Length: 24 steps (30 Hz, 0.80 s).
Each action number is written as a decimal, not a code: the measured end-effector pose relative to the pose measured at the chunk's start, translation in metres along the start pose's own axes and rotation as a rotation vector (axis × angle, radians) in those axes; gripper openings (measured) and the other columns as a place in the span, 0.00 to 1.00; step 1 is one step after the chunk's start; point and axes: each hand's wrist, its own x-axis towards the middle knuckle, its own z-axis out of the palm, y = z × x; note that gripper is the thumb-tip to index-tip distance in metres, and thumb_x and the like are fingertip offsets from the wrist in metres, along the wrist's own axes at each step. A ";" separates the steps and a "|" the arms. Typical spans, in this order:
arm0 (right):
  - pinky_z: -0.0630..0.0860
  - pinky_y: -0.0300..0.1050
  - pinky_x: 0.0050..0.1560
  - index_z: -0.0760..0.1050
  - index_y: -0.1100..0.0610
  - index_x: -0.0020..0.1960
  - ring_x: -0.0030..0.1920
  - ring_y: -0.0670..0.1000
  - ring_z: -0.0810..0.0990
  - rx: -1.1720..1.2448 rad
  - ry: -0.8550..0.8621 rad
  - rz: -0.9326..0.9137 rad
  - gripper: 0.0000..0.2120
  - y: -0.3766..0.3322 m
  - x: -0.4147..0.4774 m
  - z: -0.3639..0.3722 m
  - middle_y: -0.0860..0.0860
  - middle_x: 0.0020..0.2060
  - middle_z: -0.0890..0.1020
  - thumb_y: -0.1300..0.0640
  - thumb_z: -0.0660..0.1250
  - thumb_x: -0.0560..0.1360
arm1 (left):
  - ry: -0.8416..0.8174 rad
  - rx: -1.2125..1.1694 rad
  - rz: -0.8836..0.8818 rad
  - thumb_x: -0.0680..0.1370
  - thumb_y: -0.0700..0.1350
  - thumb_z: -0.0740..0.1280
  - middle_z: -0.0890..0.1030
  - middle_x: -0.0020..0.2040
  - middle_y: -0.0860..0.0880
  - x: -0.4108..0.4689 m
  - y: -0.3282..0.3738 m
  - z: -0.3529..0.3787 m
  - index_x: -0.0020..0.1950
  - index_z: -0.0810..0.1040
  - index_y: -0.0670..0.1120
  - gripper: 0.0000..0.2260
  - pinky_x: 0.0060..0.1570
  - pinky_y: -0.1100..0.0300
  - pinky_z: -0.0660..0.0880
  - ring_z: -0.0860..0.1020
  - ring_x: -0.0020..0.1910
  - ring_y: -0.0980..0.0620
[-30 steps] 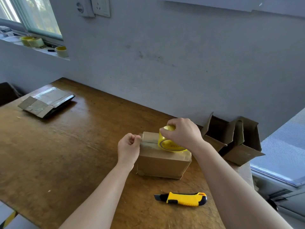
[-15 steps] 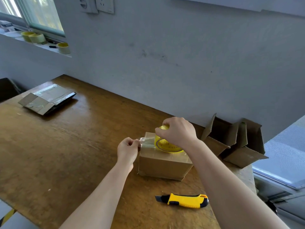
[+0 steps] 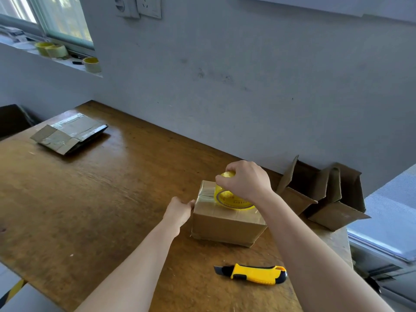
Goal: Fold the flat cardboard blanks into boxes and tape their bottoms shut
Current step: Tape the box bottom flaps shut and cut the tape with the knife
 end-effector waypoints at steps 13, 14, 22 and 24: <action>0.62 0.39 0.28 0.80 0.48 0.44 0.36 0.49 0.75 0.028 0.016 0.018 0.14 0.000 -0.002 0.000 0.45 0.33 0.76 0.39 0.65 0.68 | 0.206 0.263 0.456 0.82 0.58 0.49 0.78 0.41 0.54 -0.021 -0.004 0.011 0.56 0.80 0.47 0.24 0.33 0.68 0.70 0.75 0.37 0.59; 0.62 0.39 0.29 0.80 0.48 0.45 0.37 0.49 0.75 0.029 0.022 0.018 0.14 0.000 -0.003 -0.001 0.45 0.34 0.76 0.39 0.65 0.68 | 0.193 0.206 0.394 0.82 0.58 0.49 0.79 0.43 0.53 -0.019 0.001 0.011 0.57 0.80 0.47 0.24 0.37 0.66 0.71 0.76 0.39 0.59; 0.66 0.41 0.31 0.78 0.48 0.38 0.37 0.50 0.76 0.116 -0.018 0.011 0.13 0.006 -0.004 -0.004 0.45 0.31 0.77 0.39 0.66 0.70 | -0.039 -0.101 0.287 0.84 0.50 0.50 0.69 0.71 0.49 -0.005 0.028 0.026 0.73 0.66 0.55 0.17 0.56 0.57 0.68 0.70 0.64 0.50; 0.72 0.42 0.33 0.78 0.49 0.35 0.36 0.49 0.78 0.272 -0.096 0.043 0.15 0.013 -0.003 -0.007 0.46 0.30 0.78 0.38 0.67 0.69 | -0.021 -0.056 0.320 0.84 0.49 0.50 0.73 0.67 0.49 -0.003 0.026 0.026 0.70 0.69 0.54 0.16 0.50 0.59 0.68 0.71 0.57 0.53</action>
